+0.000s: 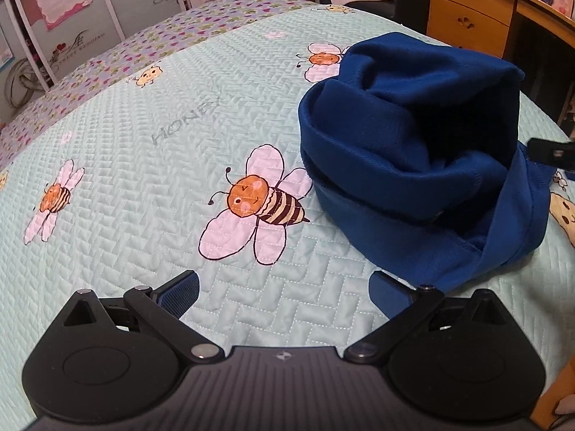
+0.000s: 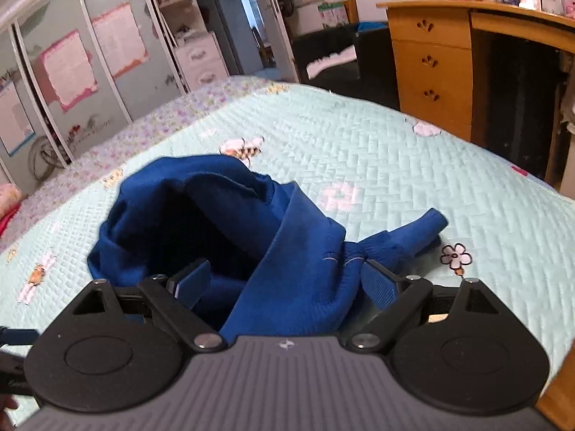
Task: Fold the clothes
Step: 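Grasp the sweatshirt edge with the right gripper while the left gripper grasps another edge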
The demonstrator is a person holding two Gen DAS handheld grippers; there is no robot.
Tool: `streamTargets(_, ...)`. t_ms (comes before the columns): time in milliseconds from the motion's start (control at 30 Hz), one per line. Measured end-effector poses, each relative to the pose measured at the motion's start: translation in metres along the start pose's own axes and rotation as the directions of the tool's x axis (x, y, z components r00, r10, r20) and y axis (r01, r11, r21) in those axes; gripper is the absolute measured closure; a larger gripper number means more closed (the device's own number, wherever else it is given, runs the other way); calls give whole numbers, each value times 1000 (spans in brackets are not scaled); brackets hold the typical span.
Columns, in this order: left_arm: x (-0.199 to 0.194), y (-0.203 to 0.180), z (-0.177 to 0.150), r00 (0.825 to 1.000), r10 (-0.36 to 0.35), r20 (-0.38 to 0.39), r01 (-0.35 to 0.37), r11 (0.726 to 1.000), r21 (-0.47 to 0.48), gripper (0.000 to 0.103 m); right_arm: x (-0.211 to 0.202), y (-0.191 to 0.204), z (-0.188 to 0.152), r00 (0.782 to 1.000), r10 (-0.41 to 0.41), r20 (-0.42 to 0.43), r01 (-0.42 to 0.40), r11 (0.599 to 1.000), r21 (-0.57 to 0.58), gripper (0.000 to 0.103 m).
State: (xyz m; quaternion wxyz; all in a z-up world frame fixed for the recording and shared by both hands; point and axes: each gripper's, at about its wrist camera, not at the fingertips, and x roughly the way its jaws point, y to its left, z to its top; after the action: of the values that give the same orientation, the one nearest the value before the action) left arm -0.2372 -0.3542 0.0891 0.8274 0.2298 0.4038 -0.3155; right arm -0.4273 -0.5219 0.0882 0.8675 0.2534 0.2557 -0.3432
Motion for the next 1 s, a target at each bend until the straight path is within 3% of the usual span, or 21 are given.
streamTargets(233,4,10,-8,1000,9,-29,-10,1000,-27,0,17,6,9,1000,28,7,-29,1000,5,13)
streamTargets(600,-1,19,-33,996,-36,-79,28,995,-99,0,19,41,31,986,124,113,-112,988,-108,14)
streamTargets(633,-1,19,-34,996,-40,-83,32,994,-101,0,22,43,33,985,137,104,-126,986,-111,18)
streamTargets(700,-3,19,-37,996,-38,-84,30,995,-97,0,29,44,34,984,167,62,-160,981,-107,41)
streamTargets(767,-5,20,-39,996,-33,-83,25,995,-96,0,35,41,32,983,180,24,-177,980,-92,90)
streamTargets(867,-8,23,-40,997,-35,-75,27,994,-109,0,30,37,21,986,167,27,-164,981,-103,101)
streamTargets(1000,-9,25,-41,996,-53,-69,44,991,-127,0,7,32,-1,981,188,49,-181,976,-119,102)
